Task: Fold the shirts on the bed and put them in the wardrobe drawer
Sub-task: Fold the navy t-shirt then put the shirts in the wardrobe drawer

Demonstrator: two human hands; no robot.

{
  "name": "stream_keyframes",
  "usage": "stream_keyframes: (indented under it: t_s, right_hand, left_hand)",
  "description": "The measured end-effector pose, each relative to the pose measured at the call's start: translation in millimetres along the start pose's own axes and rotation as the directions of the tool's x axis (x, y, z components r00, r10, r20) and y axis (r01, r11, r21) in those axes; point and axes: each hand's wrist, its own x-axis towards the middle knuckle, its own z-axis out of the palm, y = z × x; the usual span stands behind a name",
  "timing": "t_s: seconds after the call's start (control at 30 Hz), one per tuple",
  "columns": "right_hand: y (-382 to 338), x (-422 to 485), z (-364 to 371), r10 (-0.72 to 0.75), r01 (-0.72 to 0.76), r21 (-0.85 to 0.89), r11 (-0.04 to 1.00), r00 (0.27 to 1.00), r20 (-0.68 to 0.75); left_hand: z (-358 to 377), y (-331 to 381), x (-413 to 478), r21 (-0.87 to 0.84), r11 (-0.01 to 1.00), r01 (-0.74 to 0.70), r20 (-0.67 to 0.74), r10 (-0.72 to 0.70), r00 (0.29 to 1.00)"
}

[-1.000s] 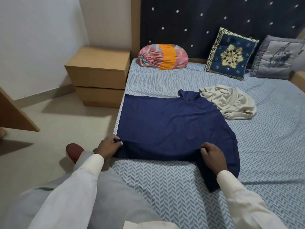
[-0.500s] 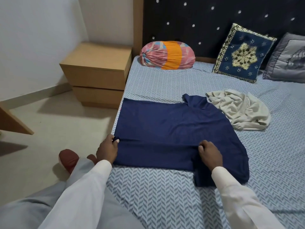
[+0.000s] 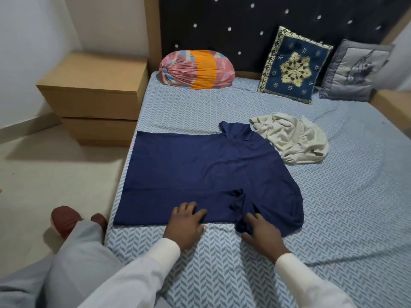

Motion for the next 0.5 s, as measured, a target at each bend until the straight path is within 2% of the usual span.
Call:
stream_keyframes:
  t_s: [0.07, 0.13, 0.17, 0.23, 0.27, 0.3, 0.33, 0.37, 0.43, 0.5]
  right_hand:
    - [3.0, 18.8, -16.6, -0.002, 0.003, -0.016, 1.0, 0.999, 0.049]
    - [13.3, 47.2, -46.6, 0.011, -0.004, -0.048, 0.999, 0.988, 0.154]
    - [18.6, 63.1, -64.6, 0.021, -0.018, -0.023, 1.0, 0.991, 0.136]
    - [29.7, 91.3, -106.0, 0.106, -0.082, 0.219, 0.972, 0.989, -0.1]
    - [36.2, 102.0, -125.5, 0.198, -0.089, 0.383, 0.919, 0.946, -0.256]
    - [43.6, 109.5, -139.2, 0.306, -0.068, 0.524, 0.849, 0.872, -0.383]
    - [50.1, 109.7, -151.7, 0.389, -0.011, 0.632, 0.775, 0.797, -0.463]
    - [63.8, 111.1, -152.8, 0.428, 0.028, 0.688, 0.725, 0.764, -0.483]
    - [85.3, 103.9, -142.7, 0.431, -0.028, 0.697, 0.716, 0.804, -0.411]
    - [110.6, 86.6, -116.1, 0.418, -0.204, 0.625, 0.754, 0.882, -0.217]
  left_hand:
    - [-0.2, 2.9, -2.0, 0.037, 0.999, 0.031, 0.051, -0.033, 0.998]
    - [0.1, 5.3, -3.1, 0.057, 0.997, 0.046, 0.027, -0.047, 0.999]
    - [1.7, 4.7, -2.9, 0.071, 0.996, 0.045, 0.004, -0.046, 0.999]
    - [2.3, 6.1, -0.9, 0.092, 0.994, 0.052, 0.032, -0.055, 0.998]
    - [0.6, 8.7, -0.6, 0.103, 0.993, 0.064, 0.04, -0.068, 0.997]
    - [-0.4, 9.4, -1.5, 0.11, 0.991, 0.07, 0.04, -0.074, 0.996]
    - [-0.3, 10.8, -1.9, 0.108, 0.992, 0.071, 0.035, -0.075, 0.997]
    - [0.4, 12.0, -2.0, 0.102, 0.992, 0.072, 0.031, -0.075, 0.997]
    - [1.0, 12.1, -2.3, 0.107, 0.991, 0.081, 0.036, -0.085, 0.996]
    - [1.5, 12.1, -0.8, 0.127, 0.988, 0.086, 0.036, -0.091, 0.995]
